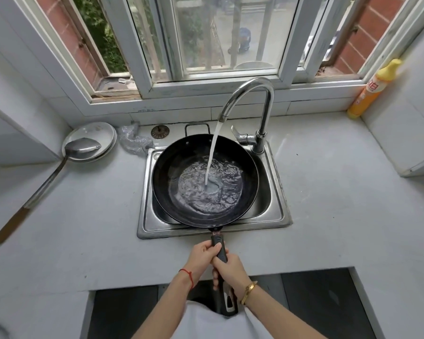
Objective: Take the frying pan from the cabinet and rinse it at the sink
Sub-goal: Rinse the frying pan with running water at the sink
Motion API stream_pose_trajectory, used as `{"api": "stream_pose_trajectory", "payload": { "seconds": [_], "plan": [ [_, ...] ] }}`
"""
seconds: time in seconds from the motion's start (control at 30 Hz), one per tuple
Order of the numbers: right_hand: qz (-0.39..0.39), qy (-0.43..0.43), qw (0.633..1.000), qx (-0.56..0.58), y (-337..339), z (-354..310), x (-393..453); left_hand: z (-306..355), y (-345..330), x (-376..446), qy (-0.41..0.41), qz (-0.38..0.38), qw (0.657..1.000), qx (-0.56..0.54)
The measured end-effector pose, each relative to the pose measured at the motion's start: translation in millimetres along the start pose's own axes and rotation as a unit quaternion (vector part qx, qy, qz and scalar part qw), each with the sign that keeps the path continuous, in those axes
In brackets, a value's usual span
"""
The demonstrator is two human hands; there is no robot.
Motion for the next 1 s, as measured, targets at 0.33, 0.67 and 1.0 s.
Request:
{"api": "stream_pose_trajectory", "payload": {
  "seconds": [0.33, 0.67, 1.0],
  "plan": [
    [-0.117, -0.075, 0.945, -0.296, 48, -71, 13, 3, -4, -2, 0.023, -0.034, 0.999, -0.035],
    [-0.074, 0.140, 0.957, 0.245, 52, -229, 87, 5, -4, -5, 0.059, -0.048, 0.995, -0.058],
    [-0.139, 0.018, 0.764, 0.630, 24, -285, 153, 3, -6, -6, 0.072, -0.051, 0.993, -0.071]
  ]
}}
Point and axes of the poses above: each hand's wrist, its own x-axis towards the middle knuckle, its own y-axis out of the back of the hand, z = x × y, the point moved 8 cm from there along x, towards the middle knuckle, and after that the axes turned 9 degrees about x, right-handed, at the moved point
